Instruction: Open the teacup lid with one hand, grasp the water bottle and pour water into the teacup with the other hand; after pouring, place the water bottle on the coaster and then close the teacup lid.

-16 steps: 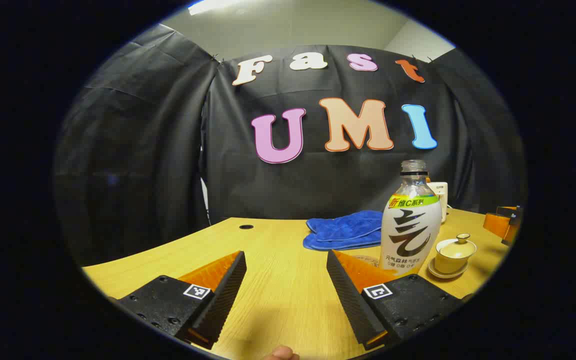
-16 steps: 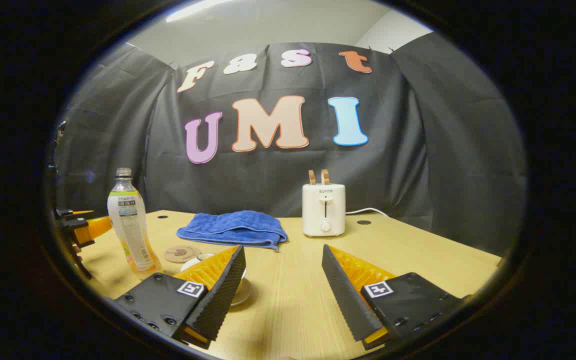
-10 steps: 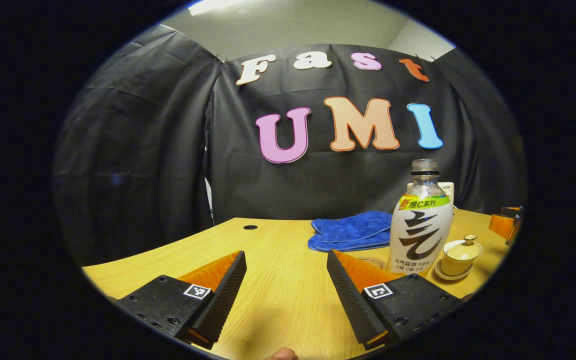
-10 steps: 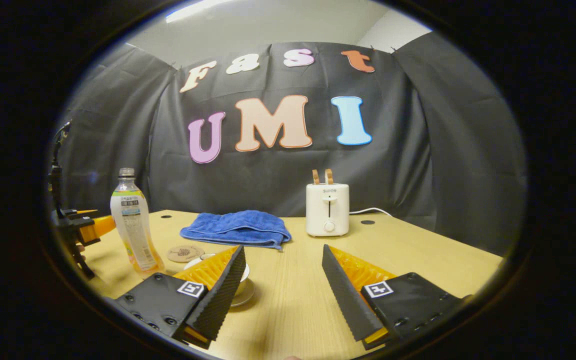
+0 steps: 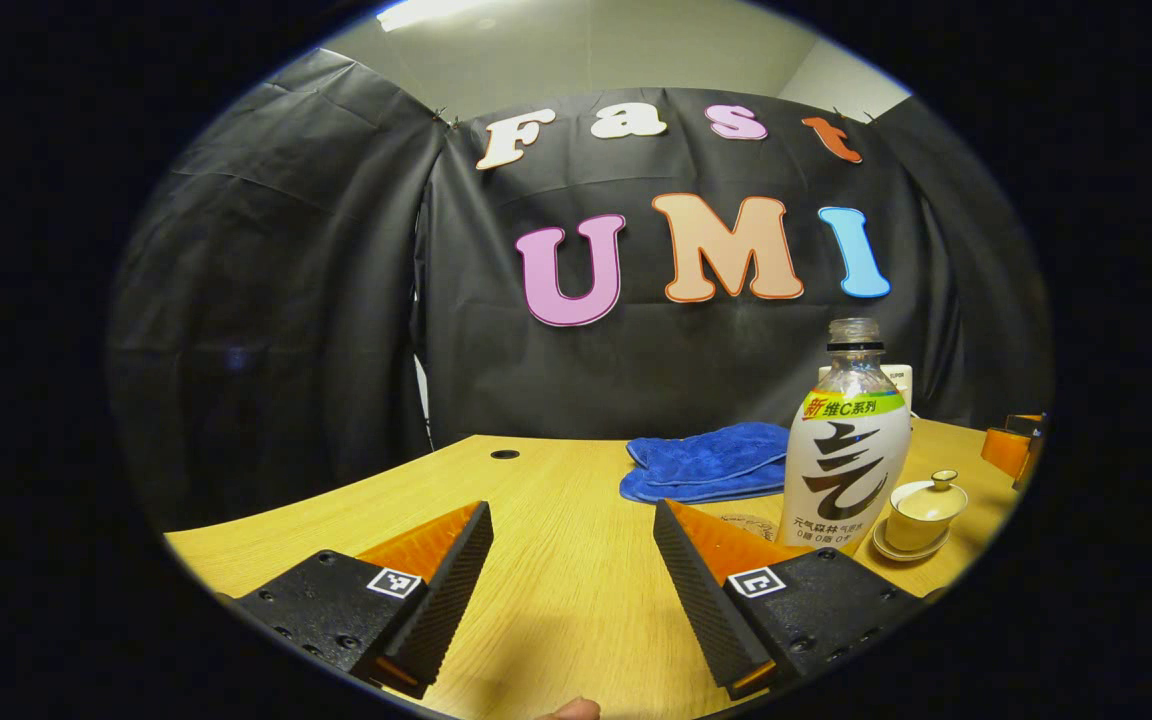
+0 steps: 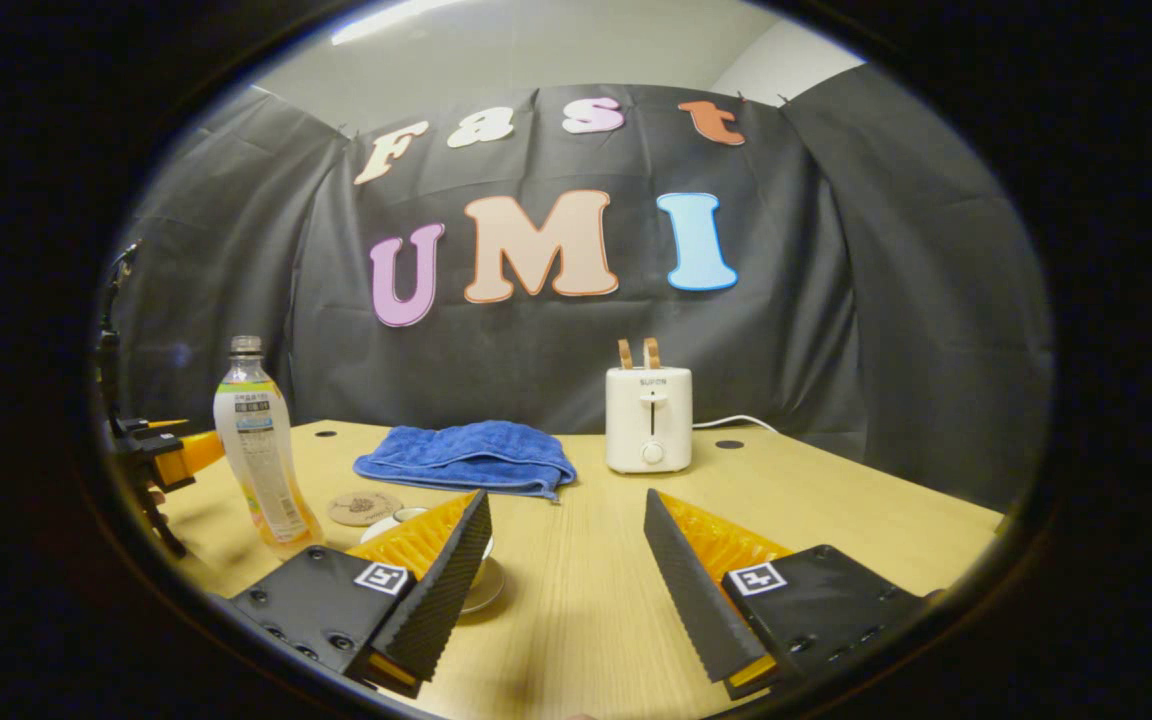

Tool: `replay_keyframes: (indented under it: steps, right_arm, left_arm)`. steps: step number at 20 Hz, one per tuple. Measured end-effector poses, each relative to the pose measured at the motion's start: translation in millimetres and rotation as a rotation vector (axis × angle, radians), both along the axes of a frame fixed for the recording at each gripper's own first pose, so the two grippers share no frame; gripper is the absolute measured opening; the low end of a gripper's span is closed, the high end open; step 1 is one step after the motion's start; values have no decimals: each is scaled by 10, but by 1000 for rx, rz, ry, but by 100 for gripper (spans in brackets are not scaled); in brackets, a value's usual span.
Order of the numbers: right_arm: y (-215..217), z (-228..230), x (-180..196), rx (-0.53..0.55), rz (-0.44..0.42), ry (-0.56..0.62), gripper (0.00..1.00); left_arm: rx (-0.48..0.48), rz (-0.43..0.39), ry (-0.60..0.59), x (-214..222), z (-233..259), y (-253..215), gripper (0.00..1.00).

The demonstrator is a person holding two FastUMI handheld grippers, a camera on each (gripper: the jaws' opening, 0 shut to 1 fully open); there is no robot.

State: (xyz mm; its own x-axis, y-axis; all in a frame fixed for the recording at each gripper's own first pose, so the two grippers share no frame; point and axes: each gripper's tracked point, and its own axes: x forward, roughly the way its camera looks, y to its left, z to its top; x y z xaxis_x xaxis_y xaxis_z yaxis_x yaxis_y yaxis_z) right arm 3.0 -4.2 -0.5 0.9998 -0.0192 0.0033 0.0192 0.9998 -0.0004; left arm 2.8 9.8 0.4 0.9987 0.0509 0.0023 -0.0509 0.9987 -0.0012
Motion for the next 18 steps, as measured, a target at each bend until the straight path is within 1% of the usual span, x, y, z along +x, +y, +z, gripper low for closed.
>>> replay_keyframes:
  steps: [3,8,11,14,18]
  right_arm:
    - [-15,-5,0,0,-6,-2,95]
    - [52,-15,24,-6,27,-1,95]
    - [125,36,26,-36,44,8,95]
    - [266,154,68,-41,85,-1,96]
    - [537,146,162,-44,158,35,100]
  left_arm:
    - [0,0,0,3,2,-3,95]
    - [-1,0,0,0,-3,1,95]
    - [-1,0,1,3,-6,-2,95]
    - [-1,-3,0,5,-5,-5,95]
    - [-2,-6,0,10,-5,-16,95]
